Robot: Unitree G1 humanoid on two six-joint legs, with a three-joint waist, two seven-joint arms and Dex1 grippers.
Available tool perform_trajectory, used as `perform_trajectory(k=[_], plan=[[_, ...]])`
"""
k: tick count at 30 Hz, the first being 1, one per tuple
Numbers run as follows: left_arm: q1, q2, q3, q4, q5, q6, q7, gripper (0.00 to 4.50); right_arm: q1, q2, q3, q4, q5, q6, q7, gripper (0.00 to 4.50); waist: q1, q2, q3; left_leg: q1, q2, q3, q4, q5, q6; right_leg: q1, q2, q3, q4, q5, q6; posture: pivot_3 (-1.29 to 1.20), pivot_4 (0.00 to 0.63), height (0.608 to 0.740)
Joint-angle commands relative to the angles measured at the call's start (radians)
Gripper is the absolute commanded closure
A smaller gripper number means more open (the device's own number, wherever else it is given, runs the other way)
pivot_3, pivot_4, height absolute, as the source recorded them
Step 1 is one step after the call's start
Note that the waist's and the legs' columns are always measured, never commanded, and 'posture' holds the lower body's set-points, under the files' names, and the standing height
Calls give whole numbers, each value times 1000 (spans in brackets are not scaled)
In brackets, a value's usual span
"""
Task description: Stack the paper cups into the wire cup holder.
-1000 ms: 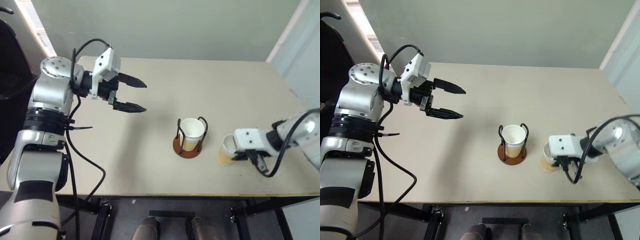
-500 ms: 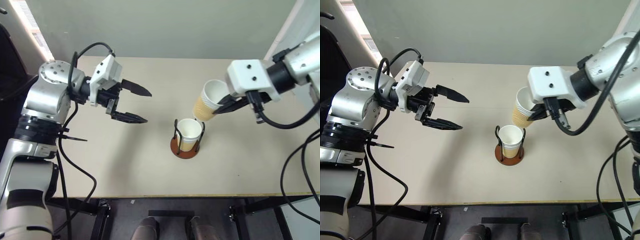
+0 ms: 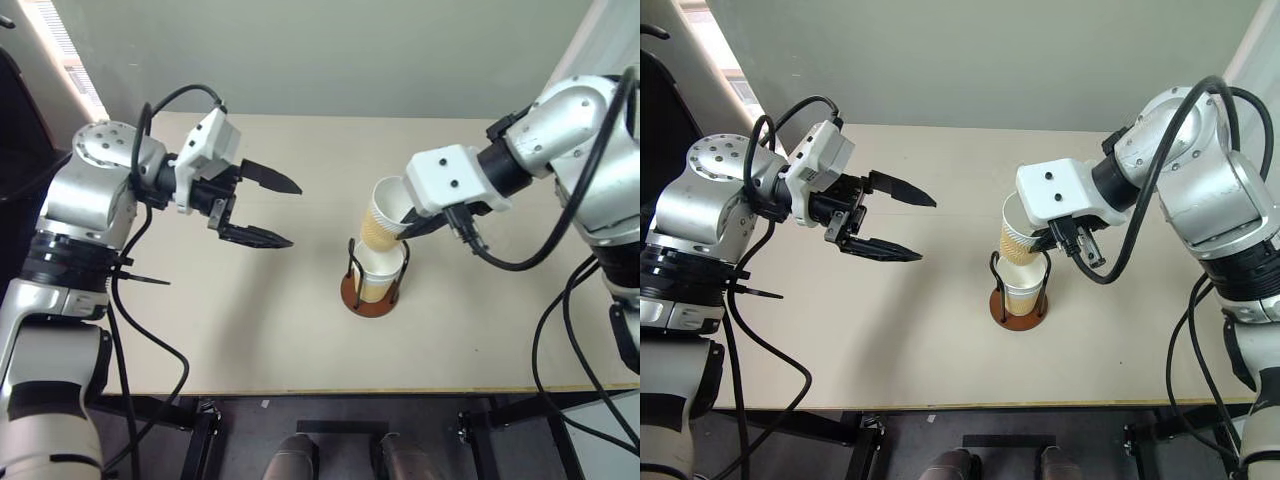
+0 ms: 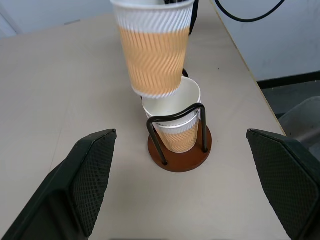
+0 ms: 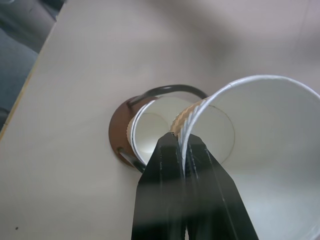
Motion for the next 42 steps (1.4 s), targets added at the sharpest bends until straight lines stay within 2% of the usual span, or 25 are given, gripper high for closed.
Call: perform_trajectory(k=[1,7,11,15,19,23,32,38,42], plan=[[-11,-1,3,-20,-5,2,-34,0,1,-7,9,-10,-3,-22,5,4492,0,0,0,0,0,0,0,0,0,0,0,0,0,0,0,0,150,740],[-17,-8,-3,-14,-3,-1,-34,0,11,-23,24,-23,9,-22,5,4492,-1,0,0,0,0,0,0,0,0,0,0,0,0,0,0,0,150,740],[-24,-14,-11,-5,-1,-7,-34,0,25,6,47,-12,-38,-53,4,4492,-1,0,0,0,0,0,-1,0,0,0,0,0,0,0,0,0,150,740],[-24,-13,-12,-5,0,-9,-34,0,29,22,63,-16,-54,-66,4,3576,-2,0,0,0,0,0,0,0,0,0,0,0,0,0,-1,0,150,740],[-16,-9,-12,-6,5,-10,-34,0,25,48,66,-13,-72,-72,4,2216,-2,0,0,0,0,0,0,0,0,0,0,0,0,0,-1,0,150,740],[-13,-8,-3,0,18,-1,-34,0,16,78,15,0,-69,-25,-31,840,-2,0,0,0,0,0,-1,0,0,0,0,0,0,0,-1,0,150,740],[-34,-53,100,103,53,94,36,0,75,76,-292,21,191,419,-153,840,2,0,0,0,0,0,-1,3,-4,1,0,0,-1,-1,-3,0,150,740],[23,-50,187,89,55,101,73,0,284,74,-550,-5,381,528,-247,840,2,0,0,0,0,0,-2,3,-6,0,0,0,-2,0,-1,0,150,740],[58,-24,240,99,57,130,99,0,439,65,-610,-99,456,556,-311,840,2,0,0,0,0,1,-3,4,-8,0,1,0,-1,0,-1,0,150,740]])
